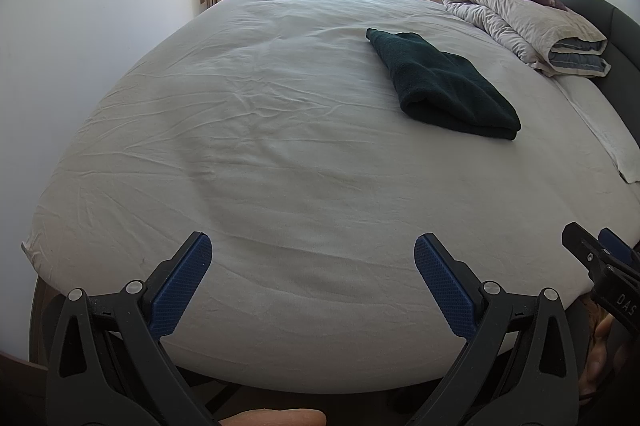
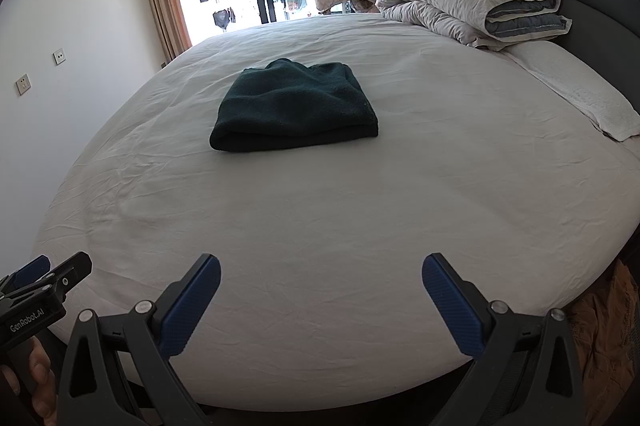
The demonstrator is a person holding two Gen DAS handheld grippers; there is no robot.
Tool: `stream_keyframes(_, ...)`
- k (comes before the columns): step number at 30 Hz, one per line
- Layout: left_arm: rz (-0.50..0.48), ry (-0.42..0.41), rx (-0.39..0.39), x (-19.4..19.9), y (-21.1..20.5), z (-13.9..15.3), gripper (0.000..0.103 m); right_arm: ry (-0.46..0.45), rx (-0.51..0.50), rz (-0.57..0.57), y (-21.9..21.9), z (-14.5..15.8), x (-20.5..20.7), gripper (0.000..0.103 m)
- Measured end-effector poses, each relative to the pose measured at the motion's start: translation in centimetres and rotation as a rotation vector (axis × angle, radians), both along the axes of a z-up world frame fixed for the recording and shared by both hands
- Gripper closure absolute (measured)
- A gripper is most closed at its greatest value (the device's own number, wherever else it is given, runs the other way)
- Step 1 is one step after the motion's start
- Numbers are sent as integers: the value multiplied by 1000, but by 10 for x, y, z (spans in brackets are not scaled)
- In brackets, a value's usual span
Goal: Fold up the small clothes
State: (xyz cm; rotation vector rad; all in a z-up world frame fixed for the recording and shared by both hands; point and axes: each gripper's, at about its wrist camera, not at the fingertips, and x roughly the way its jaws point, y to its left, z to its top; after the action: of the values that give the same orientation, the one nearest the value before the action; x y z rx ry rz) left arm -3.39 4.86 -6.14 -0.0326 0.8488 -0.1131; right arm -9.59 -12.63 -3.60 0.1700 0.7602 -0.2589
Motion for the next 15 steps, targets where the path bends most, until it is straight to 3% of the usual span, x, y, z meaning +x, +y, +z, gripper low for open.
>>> stream_keyframes(15,1,2,-1,0,1,-1,0,1,5,-2,-1,1,0,0)
